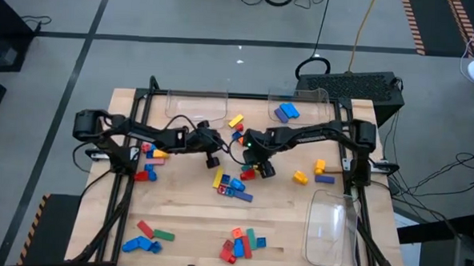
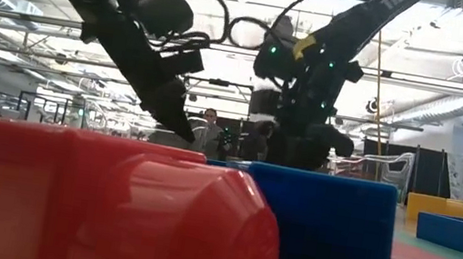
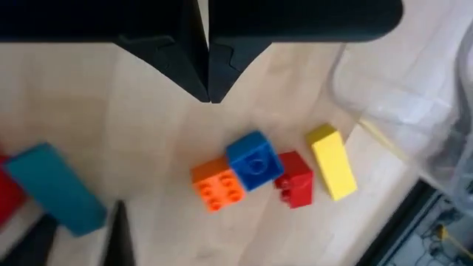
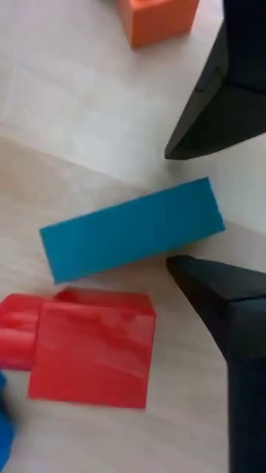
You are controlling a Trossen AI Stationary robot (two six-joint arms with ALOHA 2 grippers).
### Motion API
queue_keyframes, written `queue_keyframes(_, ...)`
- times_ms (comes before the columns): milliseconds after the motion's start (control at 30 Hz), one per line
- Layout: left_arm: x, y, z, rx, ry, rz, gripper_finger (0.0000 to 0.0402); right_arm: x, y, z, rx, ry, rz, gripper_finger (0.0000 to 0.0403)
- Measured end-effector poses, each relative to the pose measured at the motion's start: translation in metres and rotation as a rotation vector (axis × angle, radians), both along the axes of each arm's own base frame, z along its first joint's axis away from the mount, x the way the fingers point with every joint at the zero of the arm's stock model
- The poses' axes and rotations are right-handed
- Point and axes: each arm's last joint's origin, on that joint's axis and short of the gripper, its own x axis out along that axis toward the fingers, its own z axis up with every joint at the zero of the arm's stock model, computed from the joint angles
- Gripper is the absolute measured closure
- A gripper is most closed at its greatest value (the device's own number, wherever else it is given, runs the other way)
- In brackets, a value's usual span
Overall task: Sort blocks by size
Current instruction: Put the light blue block into the top right transparent bin
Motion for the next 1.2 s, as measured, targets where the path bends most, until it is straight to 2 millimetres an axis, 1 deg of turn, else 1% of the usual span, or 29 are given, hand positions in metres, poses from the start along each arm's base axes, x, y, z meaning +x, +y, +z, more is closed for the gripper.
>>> queue_keyframes(100, -0.001, 0.007, -0.002, -0.002, 0.008, 0.024, 0.0396, 0.001, 0.0, -0.004, 0.014, 0.006, -0.009, 0.0195)
queue_keyframes(167, -0.002, 0.012, -0.001, -0.001, 0.006, 0.041, 0.0393, 0.001, 0.0, -0.004, 0.019, 0.008, -0.02, 0.0212)
queue_keyframes(300, -0.003, 0.023, 0.001, 0.011, -0.03, 0.068, 0.0382, -0.001, 0.0, 0.0, 0.026, 0.007, -0.043, 0.0271)
queue_keyframes(400, -0.003, 0.03, 0.003, 0.003, -0.047, 0.055, 0.0368, -0.003, 0.0, 0.004, 0.018, 0.009, -0.05, 0.0322)
queue_keyframes(433, -0.004, 0.032, 0.003, -0.002, -0.051, 0.052, 0.0362, -0.004, 0.0, 0.005, 0.013, 0.015, -0.056, 0.0332)
queue_keyframes(633, -0.008, 0.045, 0.003, 0.012, -0.045, 0.068, 0.0313, -0.012, -0.002, 0.009, 0.037, 0.077, -0.117, 0.0333)
queue_keyframes(767, -0.008, 0.046, 0.004, 0.024, -0.056, 0.062, 0.03, -0.021, -0.006, 0.019, 0.051, 0.108, -0.159, 0.0333)
queue_keyframes(867, -0.007, 0.046, 0.004, 0.046, -0.05, 0.05, 0.03, -0.028, -0.008, 0.034, 0.049, 0.1, -0.175, 0.0333)
queue_keyframes(967, -0.007, 0.046, 0.005, 0.05, -0.053, 0.053, 0.03, -0.036, -0.011, 0.057, 0.006, 0.043, -0.198, 0.0333)
queue_keyframes(1033, -0.006, 0.046, 0.006, 0.05, -0.066, 0.057, 0.03, -0.044, -0.014, 0.076, -0.02, -0.01, -0.217, 0.0333)
queue_keyframes(1200, -0.002, 0.043, 0.01, 0.053, -0.128, 0.026, 0.03, -0.074, -0.024, 0.122, -0.134, -0.102, -0.312, 0.0333)
